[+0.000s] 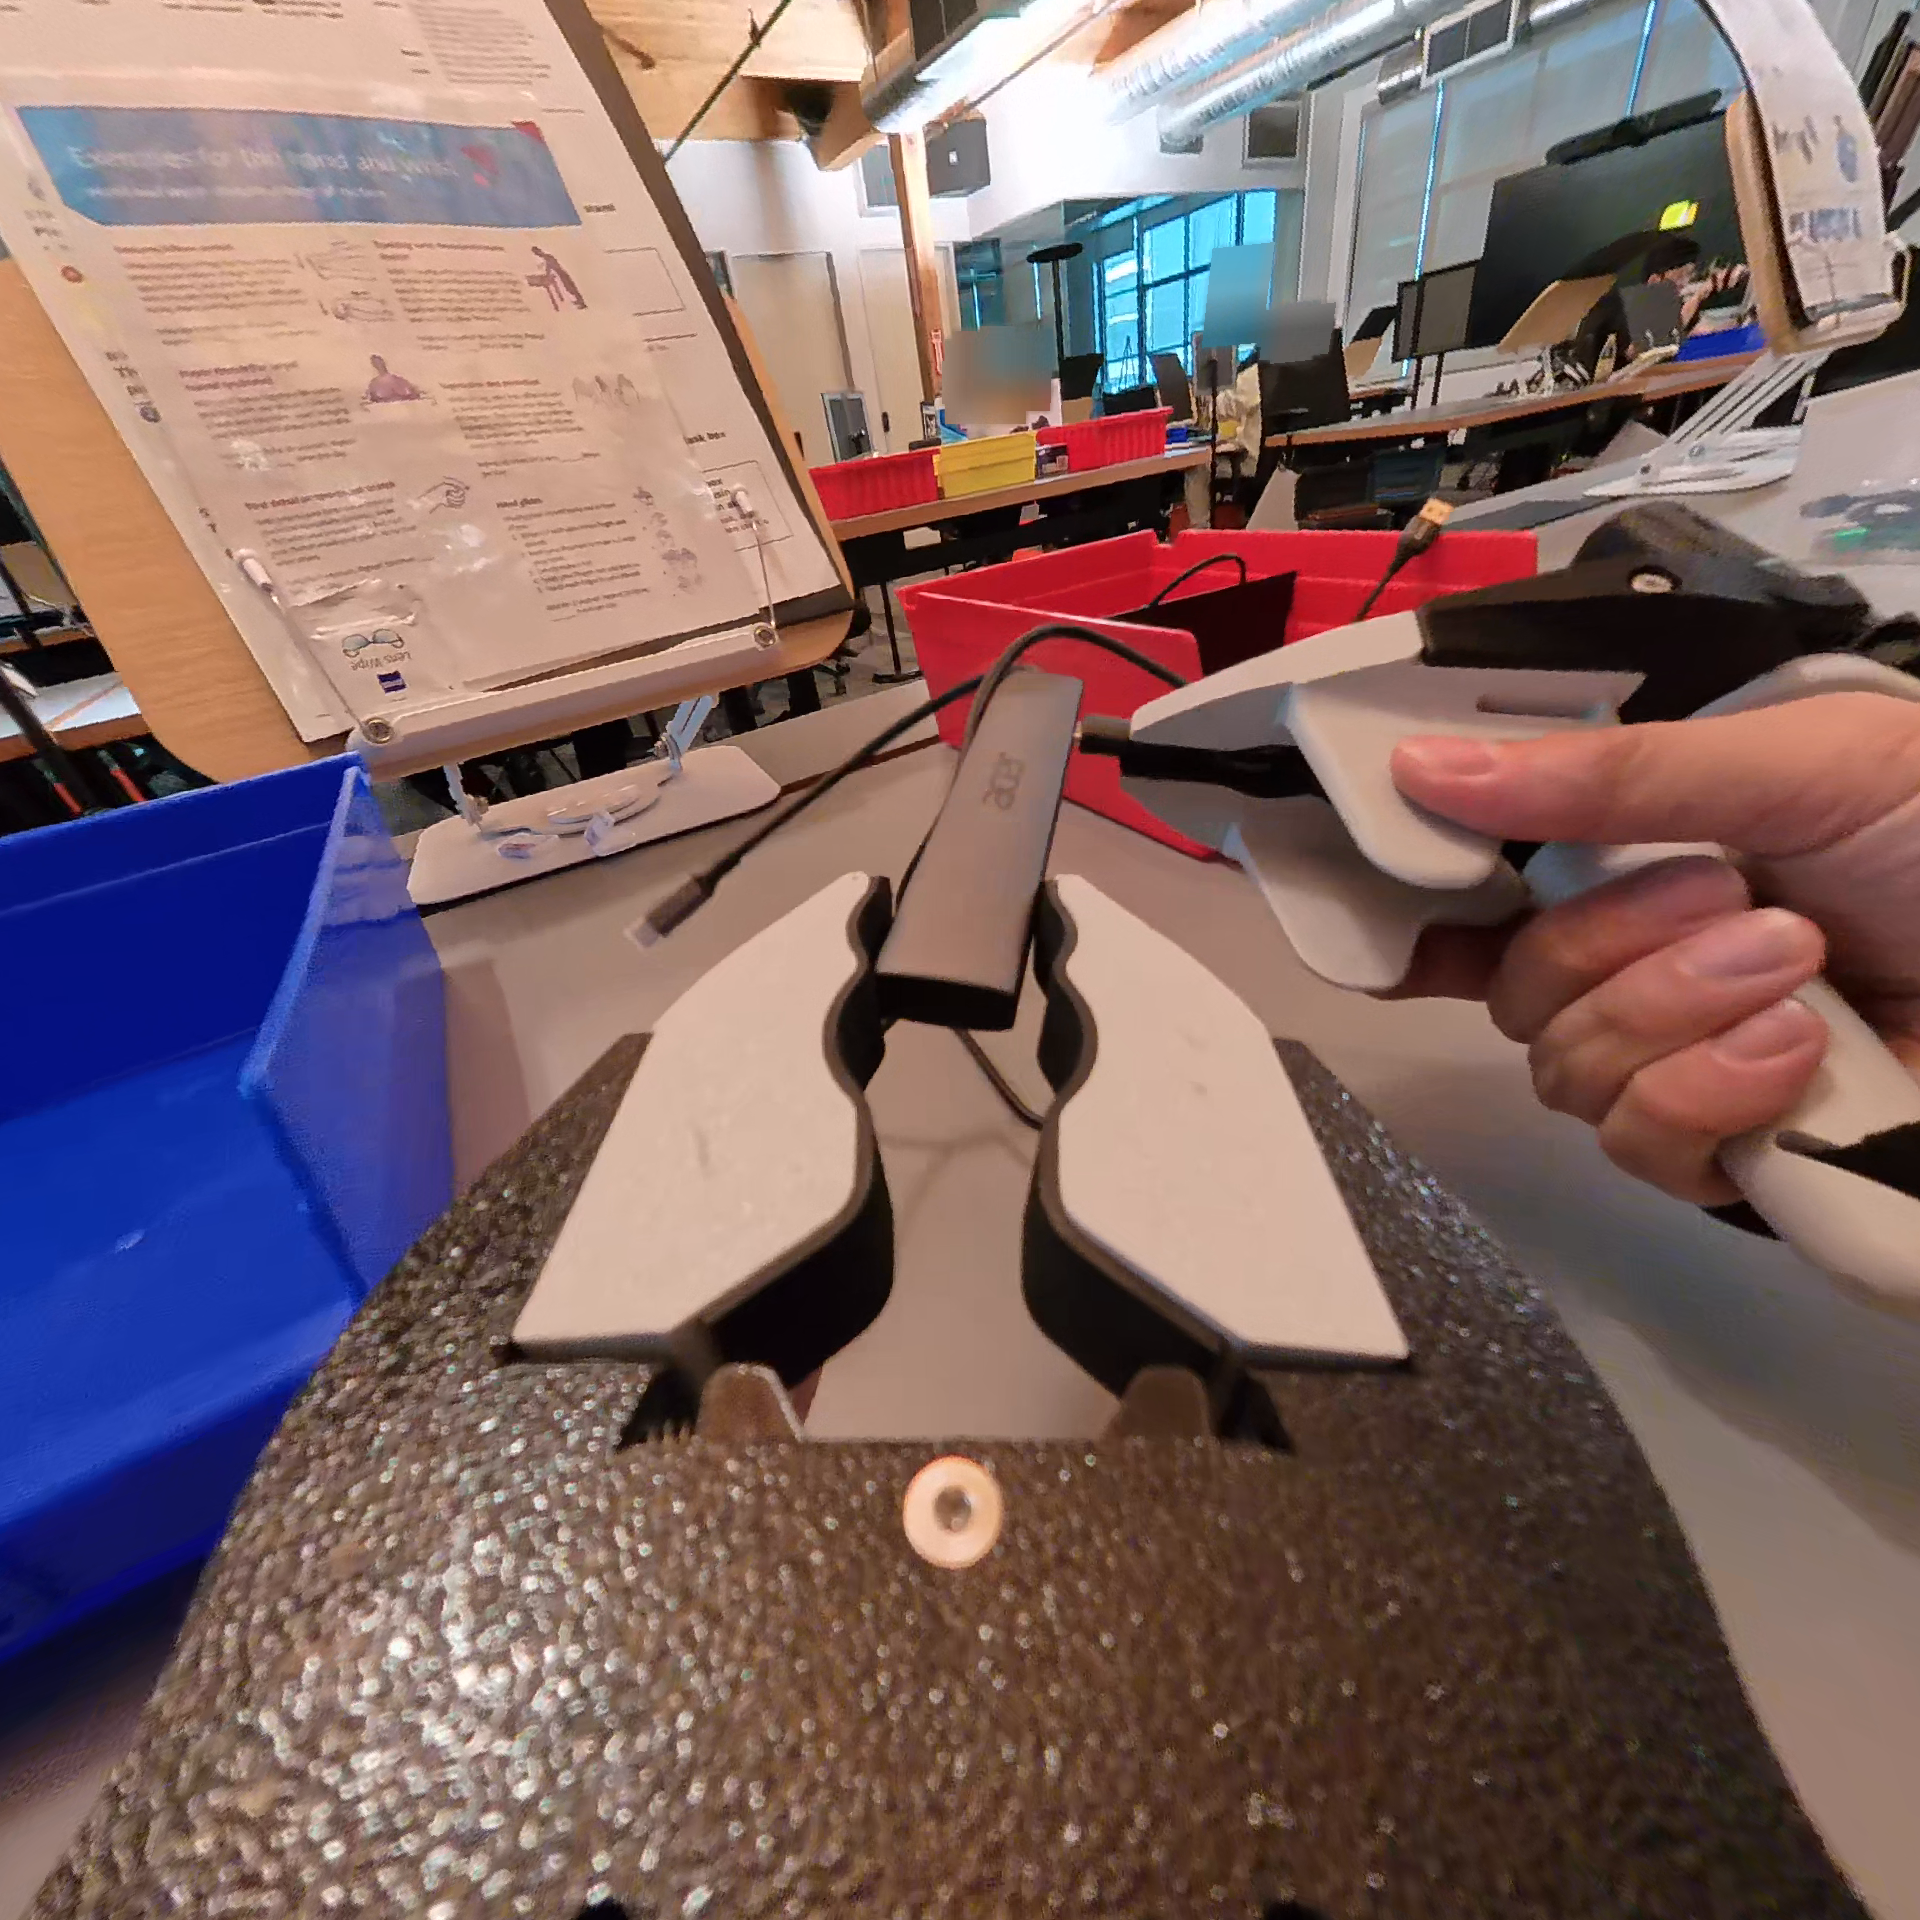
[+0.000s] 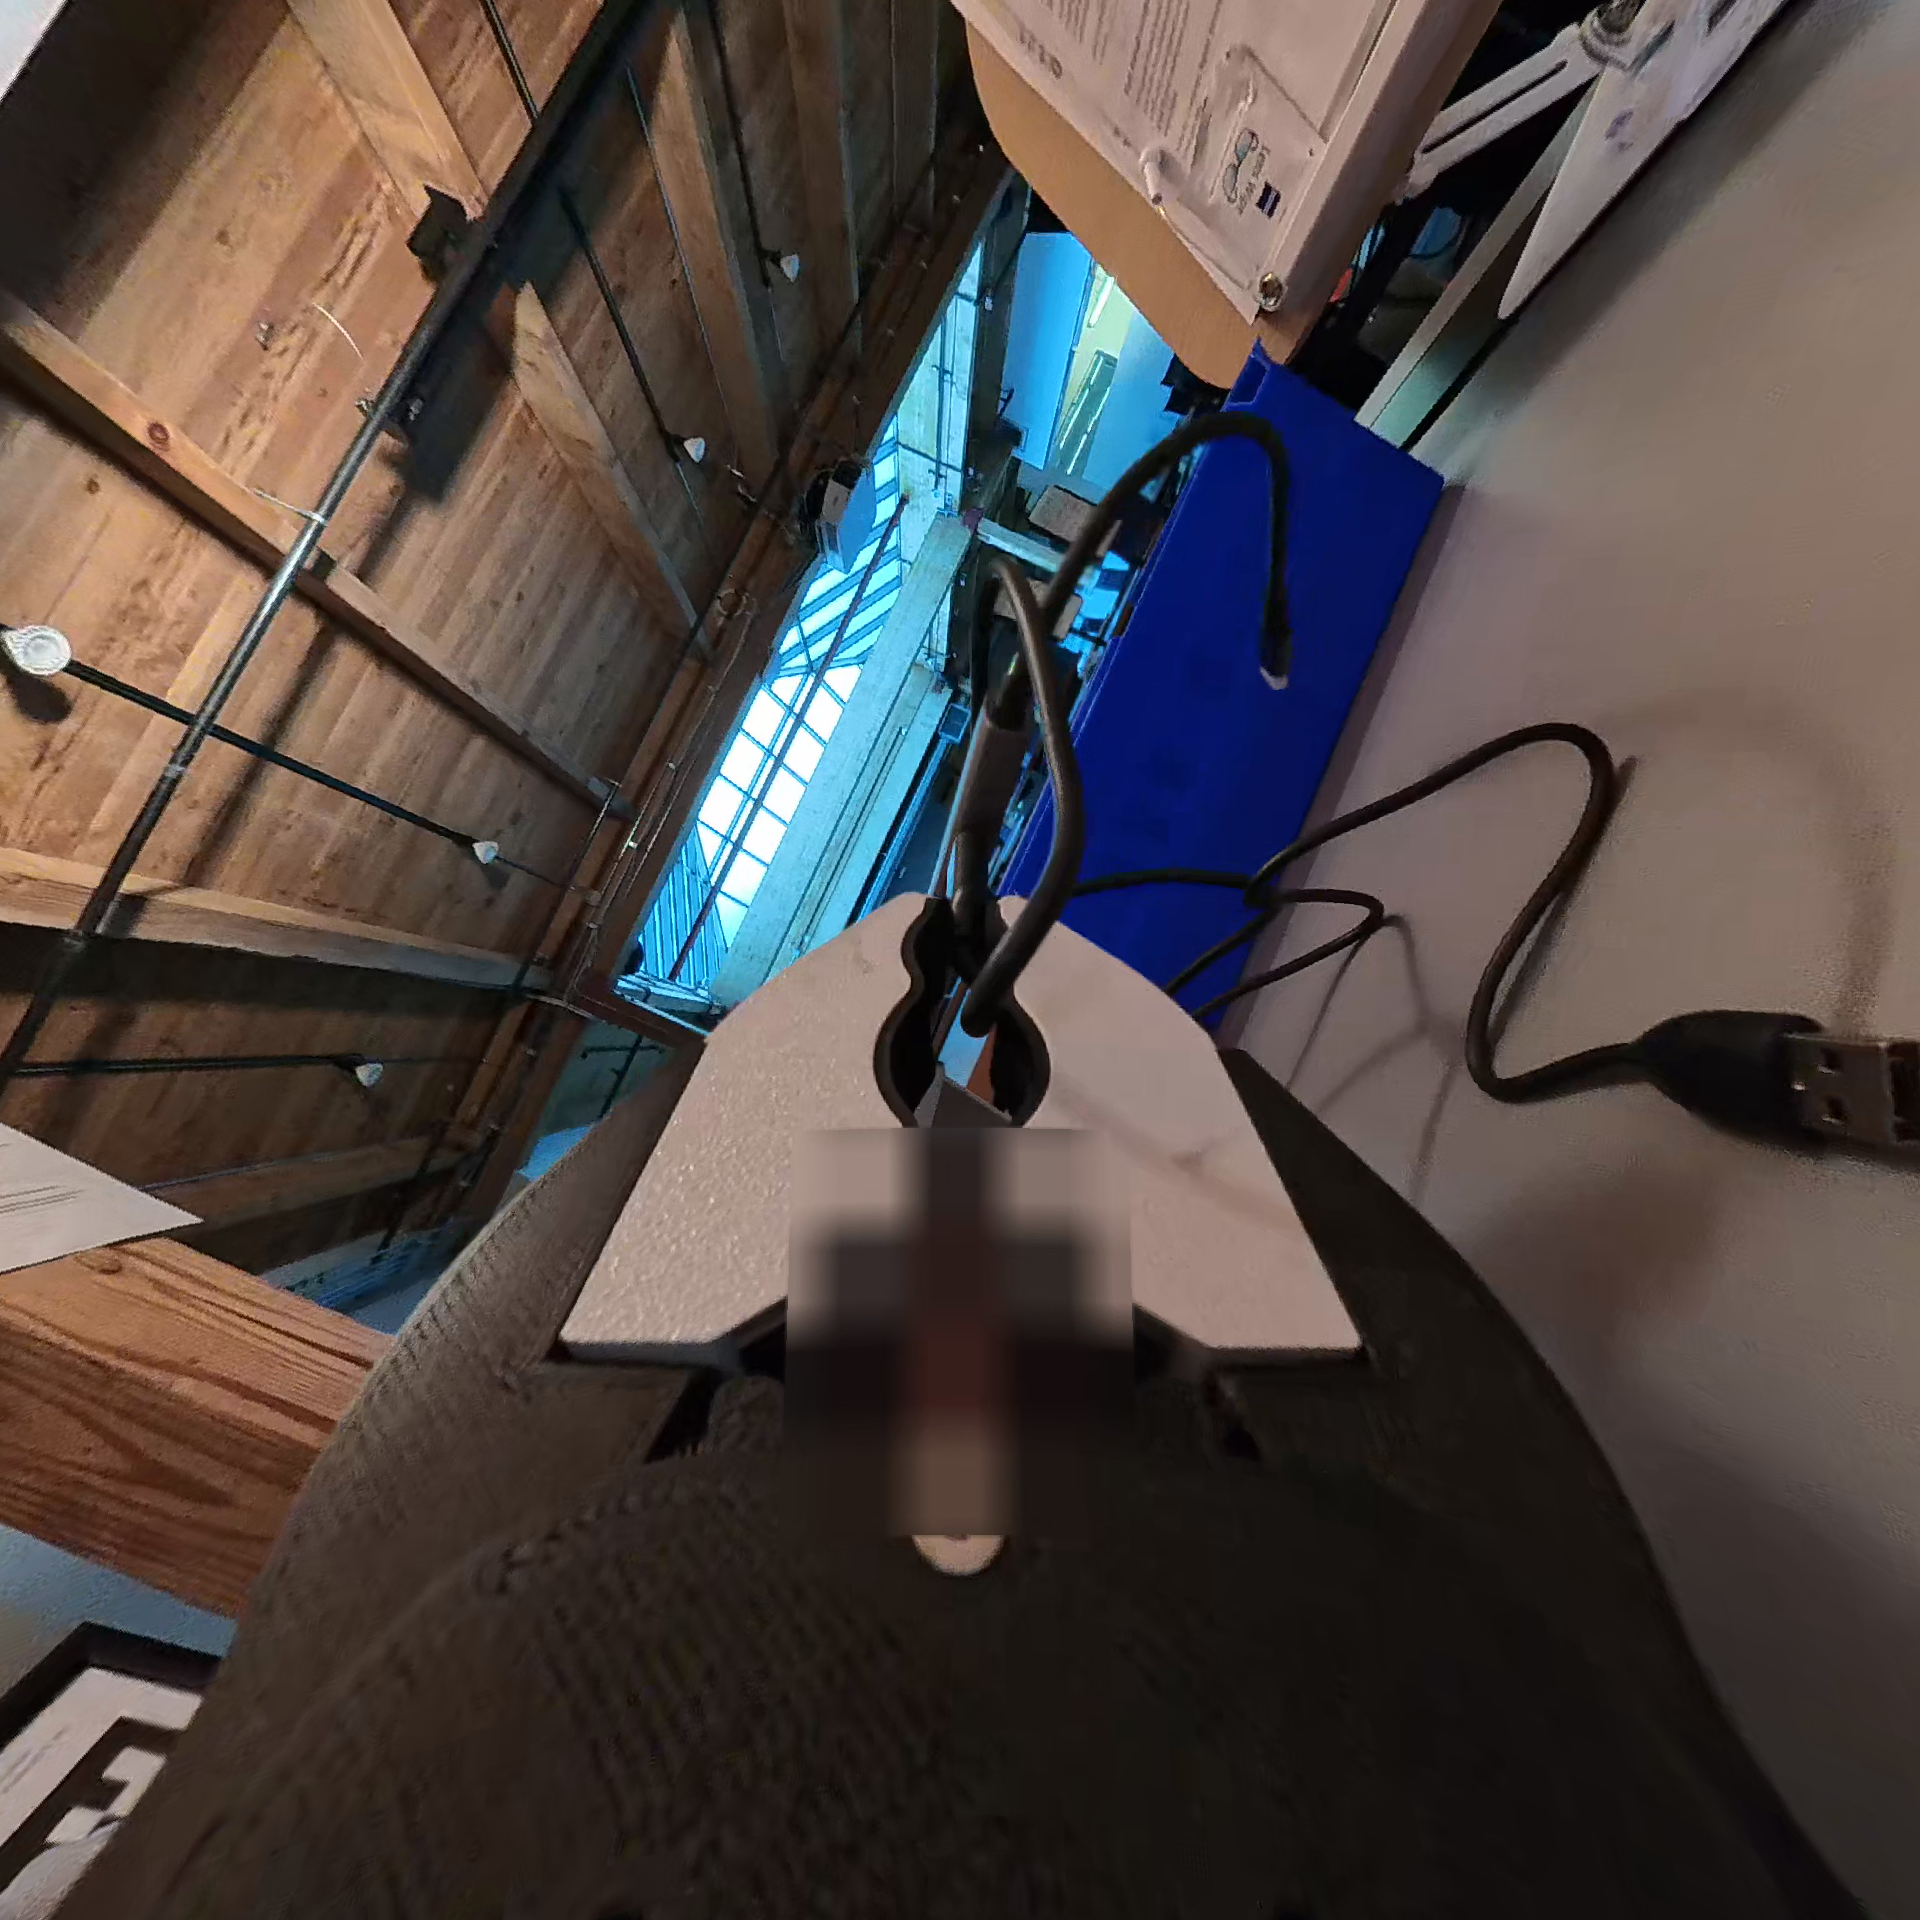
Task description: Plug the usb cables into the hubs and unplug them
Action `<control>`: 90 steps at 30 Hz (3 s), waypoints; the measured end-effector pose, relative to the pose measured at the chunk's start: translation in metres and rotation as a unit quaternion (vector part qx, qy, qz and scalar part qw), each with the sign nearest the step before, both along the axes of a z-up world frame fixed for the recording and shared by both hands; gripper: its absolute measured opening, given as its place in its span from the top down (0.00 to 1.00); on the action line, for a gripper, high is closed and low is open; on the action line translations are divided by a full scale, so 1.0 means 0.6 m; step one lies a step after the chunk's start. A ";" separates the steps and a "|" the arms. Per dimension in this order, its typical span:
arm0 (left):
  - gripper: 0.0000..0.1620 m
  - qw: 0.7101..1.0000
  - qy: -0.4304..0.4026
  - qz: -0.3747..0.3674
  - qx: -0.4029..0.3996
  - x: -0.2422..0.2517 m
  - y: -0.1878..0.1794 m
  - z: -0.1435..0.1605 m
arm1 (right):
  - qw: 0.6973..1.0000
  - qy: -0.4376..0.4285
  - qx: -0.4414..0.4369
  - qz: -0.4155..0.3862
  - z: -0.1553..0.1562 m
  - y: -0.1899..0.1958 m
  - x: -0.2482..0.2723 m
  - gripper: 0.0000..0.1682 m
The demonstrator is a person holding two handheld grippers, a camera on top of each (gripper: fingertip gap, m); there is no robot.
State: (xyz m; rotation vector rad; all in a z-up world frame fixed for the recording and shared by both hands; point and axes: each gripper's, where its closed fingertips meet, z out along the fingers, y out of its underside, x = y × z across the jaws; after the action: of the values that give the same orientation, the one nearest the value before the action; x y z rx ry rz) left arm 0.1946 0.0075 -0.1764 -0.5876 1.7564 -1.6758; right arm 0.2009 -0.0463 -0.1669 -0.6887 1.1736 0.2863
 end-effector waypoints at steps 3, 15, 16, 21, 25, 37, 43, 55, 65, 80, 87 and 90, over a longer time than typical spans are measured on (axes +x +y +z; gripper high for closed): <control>0.83 1.000 -0.001 0.000 -0.007 -0.006 -0.011 0.002 | 1.000 -0.007 0.023 -0.015 0.004 -0.012 -0.008 0.96; 0.85 0.998 -0.002 0.036 -0.061 0.028 0.032 0.028 | 0.981 -0.054 -0.185 0.002 0.008 -0.099 -0.089 0.96; 0.85 0.998 0.001 0.032 -0.061 0.027 0.029 0.027 | 0.971 -0.074 -0.226 0.022 0.022 -0.100 -0.099 0.96; 0.85 0.996 0.027 0.031 -0.085 0.028 0.038 0.018 | 0.872 -0.086 -0.476 0.070 0.041 -0.148 -0.129 0.96; 0.85 0.991 0.029 0.031 -0.129 0.028 0.051 0.029 | 0.803 -0.055 -0.592 0.032 0.053 -0.226 -0.117 0.96; 0.86 0.996 0.007 -0.071 -0.055 -0.011 0.001 0.015 | 0.860 -0.172 -0.454 -0.155 0.293 -0.337 -0.083 0.96; 0.86 0.974 -0.064 -0.216 0.012 -0.089 -0.060 0.011 | 0.853 -0.218 -0.474 -0.028 0.352 -0.197 -0.025 0.96; 0.85 0.890 -0.056 -0.431 -0.136 -0.184 -0.053 0.063 | 0.903 -0.197 -0.302 0.232 0.315 0.053 -0.017 0.96; 0.86 0.839 -0.044 -0.511 -0.184 -0.223 -0.027 0.080 | 0.903 -0.226 -0.363 0.052 0.369 -0.023 0.110 0.96; 0.86 0.837 -0.025 -0.517 -0.178 -0.222 -0.029 0.076 | 0.870 -0.302 -0.382 -0.075 0.683 -0.220 0.101 0.96; 0.86 0.829 -0.021 -0.527 -0.186 -0.225 -0.028 0.079 | 0.830 -0.247 -0.486 -0.116 0.654 -0.293 0.153 0.96; 0.86 0.829 -0.019 -0.529 -0.183 -0.226 -0.029 0.077 | 0.838 -0.193 -0.502 -0.092 0.561 -0.314 0.179 0.96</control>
State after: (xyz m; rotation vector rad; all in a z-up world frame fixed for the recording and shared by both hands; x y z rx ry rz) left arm 0.0591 -0.0099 -0.1300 0.4106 1.8465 -2.7621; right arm 0.3080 -0.2347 0.1698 -1.4543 0.9280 -0.6783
